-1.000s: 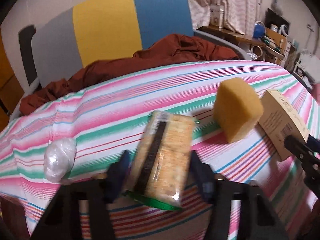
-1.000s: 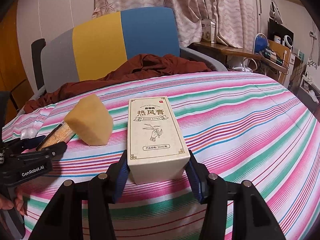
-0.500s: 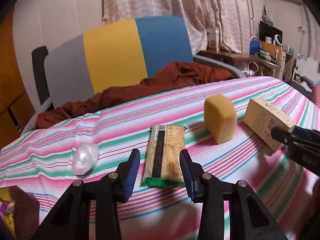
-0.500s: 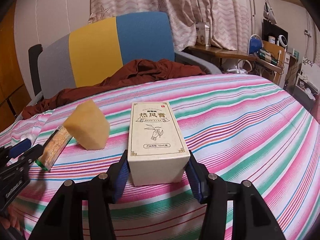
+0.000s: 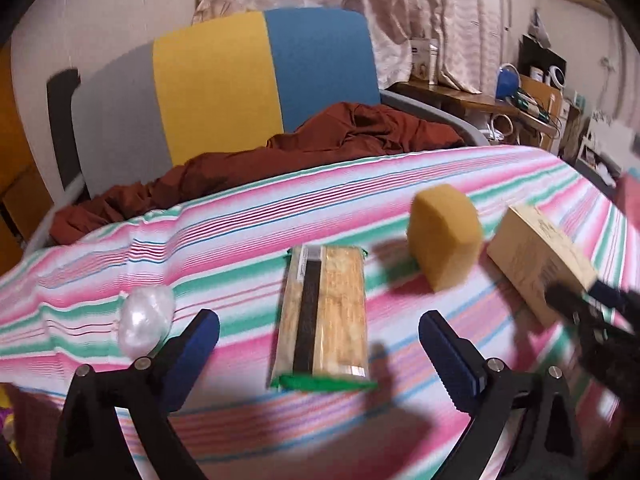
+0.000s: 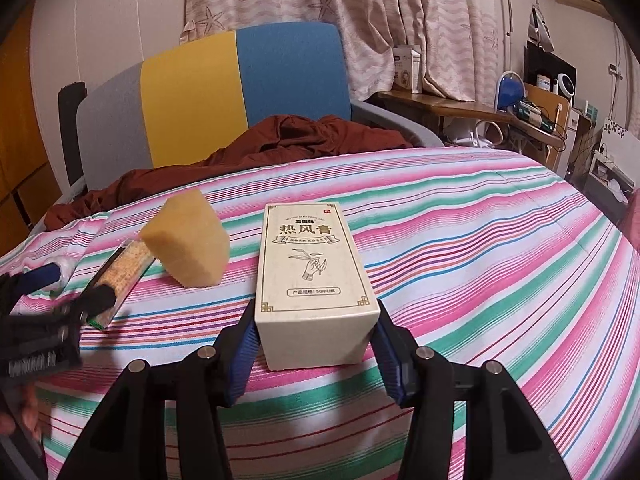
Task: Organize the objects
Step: 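Grasp the cracker packet with the left tool while the right tool holds the box, then carry the cracker packet and cream box toward the gold tray with both tools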
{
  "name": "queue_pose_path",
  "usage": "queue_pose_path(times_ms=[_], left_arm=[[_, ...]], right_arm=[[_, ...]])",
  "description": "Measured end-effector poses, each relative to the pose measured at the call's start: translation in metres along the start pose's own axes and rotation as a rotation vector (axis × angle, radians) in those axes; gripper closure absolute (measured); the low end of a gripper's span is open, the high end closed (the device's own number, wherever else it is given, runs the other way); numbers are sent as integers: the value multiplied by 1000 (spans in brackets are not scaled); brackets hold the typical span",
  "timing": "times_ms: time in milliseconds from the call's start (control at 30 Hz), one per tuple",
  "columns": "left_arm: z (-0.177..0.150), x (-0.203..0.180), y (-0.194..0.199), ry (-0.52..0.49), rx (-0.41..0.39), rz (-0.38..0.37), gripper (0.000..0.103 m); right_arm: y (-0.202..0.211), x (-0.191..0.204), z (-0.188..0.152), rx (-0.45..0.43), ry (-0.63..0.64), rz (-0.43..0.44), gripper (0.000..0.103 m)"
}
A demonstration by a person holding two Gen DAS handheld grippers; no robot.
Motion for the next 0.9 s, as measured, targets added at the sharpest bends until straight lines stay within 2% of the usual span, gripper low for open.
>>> queue_pose_path(times_ms=[167,200,233,300,367,433,667,900], left_arm=[[8,-13,-30,-39,86,-6,4],[7,-16,-35,-51,110,-16,13],[5,-18,-40,-61,129,-30,16],[4,-19,-37,-61,113,-39,20],[3,-19,-34,-60,96,-48,33],[1,-19,-30,-61,79,-36,53],[-8,-16,-10,-82,21,-24,55],[-26,9,34,7,-107,8,55]], right_arm=[[0,-4,-1,-5,-23,14,50],[0,-5,-1,-2,-27,19,50],[0,-5,-2,0,-30,21,50],[-1,-5,-2,2,-32,22,50],[-1,-5,-1,2,-30,20,50],[-1,-3,-1,3,-24,15,50],[9,1,-2,-41,-11,6,51],[24,13,-9,-79,-22,24,51]])
Point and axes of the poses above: each gripper's, at about its wrist camera, not at the fingertips, and y roughly against the way its jaws point, x to its left, z to its top, the point moved 2 cm from there along -y, roughly the way its jaws point, and after that the axes turned 12 degrees about z, right-handed, at the moved point
